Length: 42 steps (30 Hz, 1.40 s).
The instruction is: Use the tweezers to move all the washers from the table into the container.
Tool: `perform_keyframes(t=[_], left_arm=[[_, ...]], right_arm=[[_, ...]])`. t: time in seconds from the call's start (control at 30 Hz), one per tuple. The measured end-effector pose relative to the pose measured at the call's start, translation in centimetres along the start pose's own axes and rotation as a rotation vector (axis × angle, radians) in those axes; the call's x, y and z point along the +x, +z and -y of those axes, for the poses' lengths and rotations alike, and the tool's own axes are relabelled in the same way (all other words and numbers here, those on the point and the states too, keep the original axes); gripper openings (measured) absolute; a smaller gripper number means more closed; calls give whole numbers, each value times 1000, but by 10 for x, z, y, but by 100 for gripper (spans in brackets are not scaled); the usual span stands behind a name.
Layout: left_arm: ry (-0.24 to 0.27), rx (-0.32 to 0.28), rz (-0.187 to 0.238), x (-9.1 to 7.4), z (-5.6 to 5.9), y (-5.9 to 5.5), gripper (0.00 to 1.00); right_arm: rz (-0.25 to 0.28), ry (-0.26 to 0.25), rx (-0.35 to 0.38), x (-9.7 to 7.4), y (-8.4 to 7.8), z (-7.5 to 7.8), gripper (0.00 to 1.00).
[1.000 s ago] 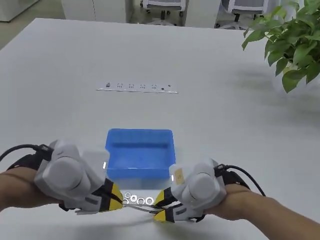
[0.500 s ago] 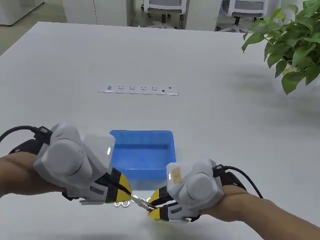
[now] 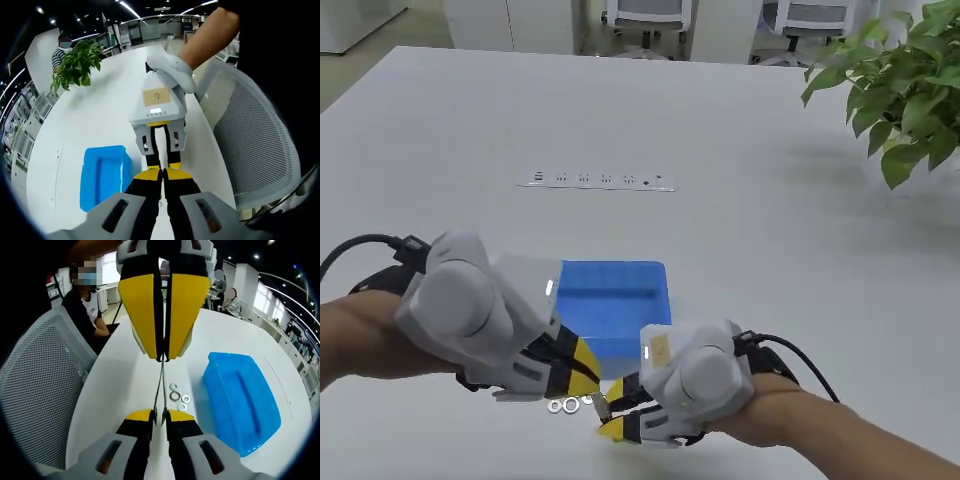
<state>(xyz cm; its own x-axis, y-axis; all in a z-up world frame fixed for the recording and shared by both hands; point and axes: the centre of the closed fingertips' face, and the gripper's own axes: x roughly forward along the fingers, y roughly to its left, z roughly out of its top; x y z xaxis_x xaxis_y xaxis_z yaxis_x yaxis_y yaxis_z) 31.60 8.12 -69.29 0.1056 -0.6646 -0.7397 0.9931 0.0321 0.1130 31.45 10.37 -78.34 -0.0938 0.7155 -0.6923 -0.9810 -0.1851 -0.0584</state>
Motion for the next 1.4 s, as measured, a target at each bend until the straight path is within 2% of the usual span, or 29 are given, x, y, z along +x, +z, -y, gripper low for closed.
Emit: perform_keyframes(t=[0.27, 0.47, 0.6, 0.87, 1.4], left_arm=[[-7, -3, 51, 7, -2, 8, 6], [-27, 1, 47, 14, 2, 5, 6], [-34, -11, 60, 15, 3, 7, 6], [-29, -7, 58, 14, 3, 7, 6], [-39, 2, 54, 13, 6, 9, 6]], right_arm=[[0, -5, 5, -3, -3, 0, 12], [6, -8, 10, -3, -3, -2, 12], [6, -10, 14, -4, -3, -2, 13], [-5, -9, 16, -6, -5, -2, 16], [4, -68, 52, -28, -13, 5, 27]])
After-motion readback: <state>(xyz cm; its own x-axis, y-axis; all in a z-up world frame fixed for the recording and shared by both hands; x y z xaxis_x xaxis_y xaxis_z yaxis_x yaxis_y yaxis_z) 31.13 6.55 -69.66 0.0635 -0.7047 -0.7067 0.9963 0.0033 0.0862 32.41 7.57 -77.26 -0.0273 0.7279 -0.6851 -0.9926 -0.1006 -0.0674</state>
